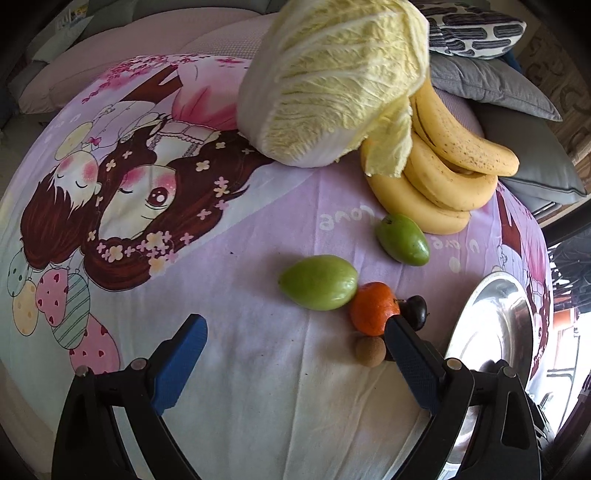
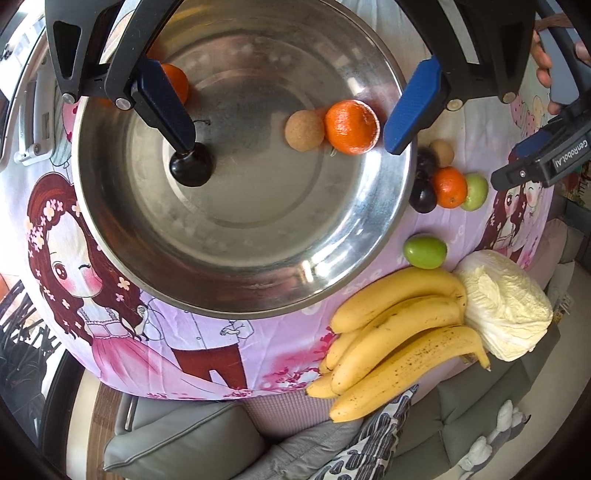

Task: Organize fruits
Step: 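Withdraw both open grippers from the bowl toward the remaining fruits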

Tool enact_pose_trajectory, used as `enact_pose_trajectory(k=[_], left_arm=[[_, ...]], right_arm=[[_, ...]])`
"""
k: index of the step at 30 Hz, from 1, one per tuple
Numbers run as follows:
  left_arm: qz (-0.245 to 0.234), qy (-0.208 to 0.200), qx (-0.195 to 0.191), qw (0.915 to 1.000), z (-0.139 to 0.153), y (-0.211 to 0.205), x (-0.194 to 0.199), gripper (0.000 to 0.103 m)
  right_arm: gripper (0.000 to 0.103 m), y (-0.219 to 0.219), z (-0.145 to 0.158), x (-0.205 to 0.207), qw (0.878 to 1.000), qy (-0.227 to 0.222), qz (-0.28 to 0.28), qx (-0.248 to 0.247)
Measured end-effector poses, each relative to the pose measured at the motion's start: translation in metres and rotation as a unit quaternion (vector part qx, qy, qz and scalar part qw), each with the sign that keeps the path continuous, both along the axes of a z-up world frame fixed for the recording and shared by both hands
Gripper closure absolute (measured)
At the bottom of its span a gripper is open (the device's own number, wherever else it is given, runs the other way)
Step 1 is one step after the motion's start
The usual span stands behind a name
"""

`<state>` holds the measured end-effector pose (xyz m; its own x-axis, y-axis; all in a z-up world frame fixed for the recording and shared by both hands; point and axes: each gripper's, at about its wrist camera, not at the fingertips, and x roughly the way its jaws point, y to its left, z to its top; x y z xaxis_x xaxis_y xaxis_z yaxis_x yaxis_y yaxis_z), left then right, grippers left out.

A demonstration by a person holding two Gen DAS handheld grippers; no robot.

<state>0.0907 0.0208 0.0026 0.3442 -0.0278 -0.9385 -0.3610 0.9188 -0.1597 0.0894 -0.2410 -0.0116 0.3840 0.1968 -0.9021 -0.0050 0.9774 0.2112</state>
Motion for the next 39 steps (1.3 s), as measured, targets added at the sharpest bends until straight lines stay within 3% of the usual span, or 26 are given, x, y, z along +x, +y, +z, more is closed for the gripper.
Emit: enact_pose_trajectory(k=[8,18,23,39], left_arm=[[0.051,0.014,-0.021,0.9984,-0.006,0.048,-0.012,0.006],[0.072,0.014,-0.029,0.9969,-0.007,0.079,-0.023,0.006],[0.081,0.004,-0.039,0.996,-0.006,0.095,-0.025,0.006],[0.079,-0.024,-0.046,0.9956,0.0,0.102,-0.022,0.006]], right_arm=[[0.0,0.033,0.0,-0.004,0.999,-0.001,0.041,-0.004],[0.0,0.084,0.0,-0.01,0.994,0.0,0.106,0.001],[0.0,0.095,0.003,-0.009,0.994,-0.007,0.112,0.005],[0.0,0.118,0.015,0.002,0.991,-0.03,0.13,0.016]])
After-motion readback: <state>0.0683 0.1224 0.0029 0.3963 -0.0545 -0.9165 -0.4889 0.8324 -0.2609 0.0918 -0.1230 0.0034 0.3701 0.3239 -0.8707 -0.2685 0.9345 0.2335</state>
